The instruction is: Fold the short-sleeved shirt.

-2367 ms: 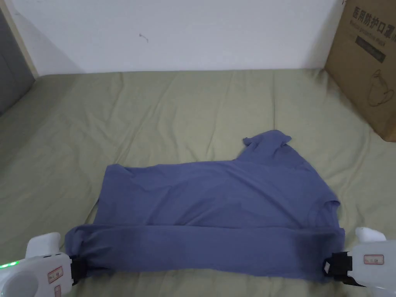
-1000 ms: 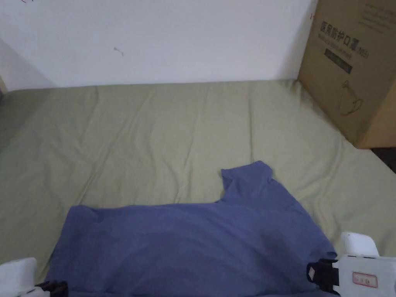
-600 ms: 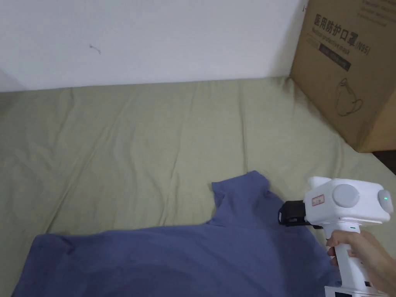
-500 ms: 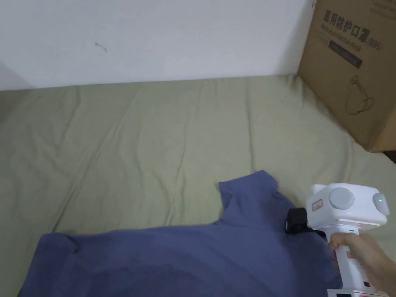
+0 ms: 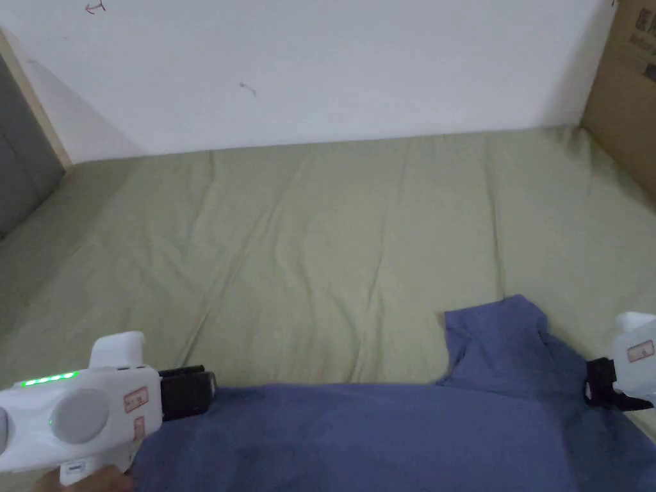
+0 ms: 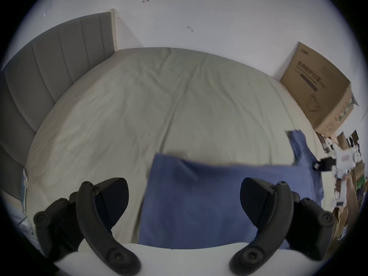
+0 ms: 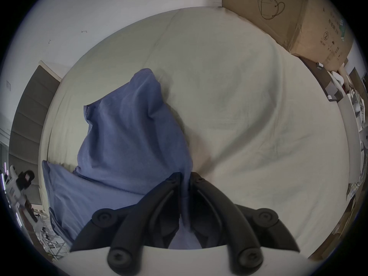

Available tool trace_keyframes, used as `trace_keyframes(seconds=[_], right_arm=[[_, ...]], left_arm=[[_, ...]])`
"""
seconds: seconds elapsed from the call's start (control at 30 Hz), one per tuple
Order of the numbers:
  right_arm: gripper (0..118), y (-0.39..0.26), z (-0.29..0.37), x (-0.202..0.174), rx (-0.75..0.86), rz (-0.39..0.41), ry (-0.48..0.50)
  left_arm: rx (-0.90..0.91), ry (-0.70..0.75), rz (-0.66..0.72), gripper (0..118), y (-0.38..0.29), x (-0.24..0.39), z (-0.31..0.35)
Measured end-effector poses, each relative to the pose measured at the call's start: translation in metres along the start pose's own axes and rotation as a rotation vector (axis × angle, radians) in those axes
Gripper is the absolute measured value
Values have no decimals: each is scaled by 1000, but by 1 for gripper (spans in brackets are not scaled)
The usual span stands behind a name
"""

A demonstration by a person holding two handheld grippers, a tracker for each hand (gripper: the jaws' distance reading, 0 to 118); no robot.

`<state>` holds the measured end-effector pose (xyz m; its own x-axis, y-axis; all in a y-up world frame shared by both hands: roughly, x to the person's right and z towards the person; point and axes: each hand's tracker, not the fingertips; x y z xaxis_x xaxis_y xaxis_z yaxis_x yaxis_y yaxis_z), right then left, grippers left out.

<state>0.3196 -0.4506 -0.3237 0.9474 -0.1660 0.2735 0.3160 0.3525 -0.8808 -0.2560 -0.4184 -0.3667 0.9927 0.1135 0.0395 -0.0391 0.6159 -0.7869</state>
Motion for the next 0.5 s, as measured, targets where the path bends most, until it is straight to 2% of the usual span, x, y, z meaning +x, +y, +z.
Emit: trace_keyframes(seconds=[0.17, 0.23, 0.27, 0.3, 0.33, 0.4, 0.47, 0.5], right_arm=[[9, -1, -3, 0, 1, -9, 3], [9, -1, -5, 0, 0, -12, 2], [9, 0, -5, 0, 0, -10, 2], [9, 0, -4, 0, -1, -9, 2], [9, 1, -3, -1, -1, -5, 3], [9, 2, 0, -1, 4, -4, 12], [7, 2, 8, -1, 22, -25, 32], [7, 3, 13, 0, 28, -31, 39]], left_arm=[[-159, 99, -1, 107, 9, -16, -80], [-219, 137, 25, 66, 0, -17, -97], [-119, 89, 4, 68, -1, -15, -88], [-154, 107, -21, 64, 0, -14, -82], [-146, 111, -43, 51, 2, -11, -77], [-130, 150, -109, 2, 6, -10, -73], [-193, 41, -21, 2, 12, -14, -66], [-152, 34, -6, 2, 13, -12, -57]])
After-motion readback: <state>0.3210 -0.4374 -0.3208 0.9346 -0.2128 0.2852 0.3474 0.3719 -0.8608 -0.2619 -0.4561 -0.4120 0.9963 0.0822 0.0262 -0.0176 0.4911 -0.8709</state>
